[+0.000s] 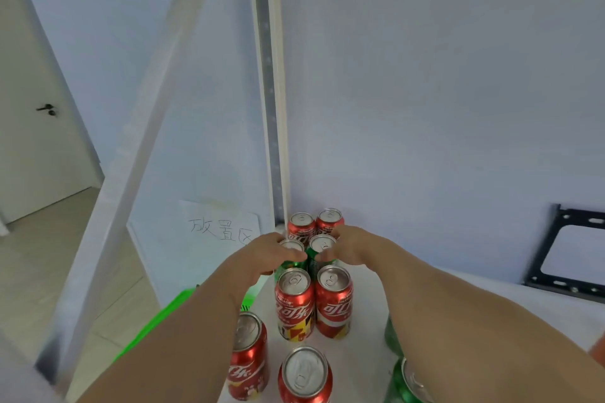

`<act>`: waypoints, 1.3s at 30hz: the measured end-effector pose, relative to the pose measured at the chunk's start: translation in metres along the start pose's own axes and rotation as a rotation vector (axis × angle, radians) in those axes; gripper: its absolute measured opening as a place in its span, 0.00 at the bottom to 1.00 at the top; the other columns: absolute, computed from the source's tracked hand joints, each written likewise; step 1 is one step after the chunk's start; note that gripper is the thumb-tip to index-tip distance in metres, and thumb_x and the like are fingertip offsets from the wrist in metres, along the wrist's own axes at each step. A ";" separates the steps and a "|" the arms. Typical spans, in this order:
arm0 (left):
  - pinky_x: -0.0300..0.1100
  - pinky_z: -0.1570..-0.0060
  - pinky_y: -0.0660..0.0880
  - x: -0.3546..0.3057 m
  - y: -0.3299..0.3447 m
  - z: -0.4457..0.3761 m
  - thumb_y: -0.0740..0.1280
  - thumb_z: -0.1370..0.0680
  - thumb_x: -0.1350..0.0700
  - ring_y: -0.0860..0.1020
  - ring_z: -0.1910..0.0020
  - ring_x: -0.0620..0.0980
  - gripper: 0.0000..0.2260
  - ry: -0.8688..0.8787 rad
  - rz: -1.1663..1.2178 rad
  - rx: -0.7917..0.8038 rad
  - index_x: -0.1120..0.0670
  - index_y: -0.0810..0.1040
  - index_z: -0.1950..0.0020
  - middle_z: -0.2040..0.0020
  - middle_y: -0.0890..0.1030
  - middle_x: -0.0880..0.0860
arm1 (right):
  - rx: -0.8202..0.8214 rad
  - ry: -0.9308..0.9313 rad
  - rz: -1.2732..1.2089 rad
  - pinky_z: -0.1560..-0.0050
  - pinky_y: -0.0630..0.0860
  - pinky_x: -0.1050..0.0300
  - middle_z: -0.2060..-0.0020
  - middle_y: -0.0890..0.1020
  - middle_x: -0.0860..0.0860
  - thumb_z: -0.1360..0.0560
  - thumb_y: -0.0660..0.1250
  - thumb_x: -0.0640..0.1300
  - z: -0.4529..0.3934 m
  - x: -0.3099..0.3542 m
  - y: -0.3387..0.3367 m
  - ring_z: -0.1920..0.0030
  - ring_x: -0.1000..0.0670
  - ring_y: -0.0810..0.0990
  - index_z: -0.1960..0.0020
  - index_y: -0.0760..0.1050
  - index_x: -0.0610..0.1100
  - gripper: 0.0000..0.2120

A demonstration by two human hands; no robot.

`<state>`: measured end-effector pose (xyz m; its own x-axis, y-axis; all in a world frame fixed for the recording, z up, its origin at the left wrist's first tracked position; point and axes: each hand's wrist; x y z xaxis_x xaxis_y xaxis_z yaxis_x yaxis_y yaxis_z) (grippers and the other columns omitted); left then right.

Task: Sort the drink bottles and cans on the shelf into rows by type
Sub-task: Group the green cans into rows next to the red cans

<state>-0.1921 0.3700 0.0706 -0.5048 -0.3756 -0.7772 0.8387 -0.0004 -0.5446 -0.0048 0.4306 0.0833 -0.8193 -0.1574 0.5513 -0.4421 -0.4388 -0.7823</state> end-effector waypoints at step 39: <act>0.48 0.63 0.81 -0.076 -0.011 0.099 0.77 0.32 0.45 0.81 0.68 0.52 0.16 0.282 0.905 0.059 0.54 0.82 0.53 0.66 0.82 0.54 | -0.285 -0.249 -1.156 0.66 0.80 0.51 0.65 0.85 0.47 0.36 0.75 0.57 0.082 0.005 -0.041 0.65 0.48 0.85 0.49 0.75 0.47 0.22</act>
<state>-0.1426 0.3064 0.1672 0.3172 -0.0188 -0.9482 0.9408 0.1318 0.3122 0.0388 0.3751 0.1419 0.1899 0.0184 0.9816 -0.9553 -0.2272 0.1891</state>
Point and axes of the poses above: each hand's wrist, its own z-axis away from the middle knuckle, its own y-axis out of the palm, x = y × z
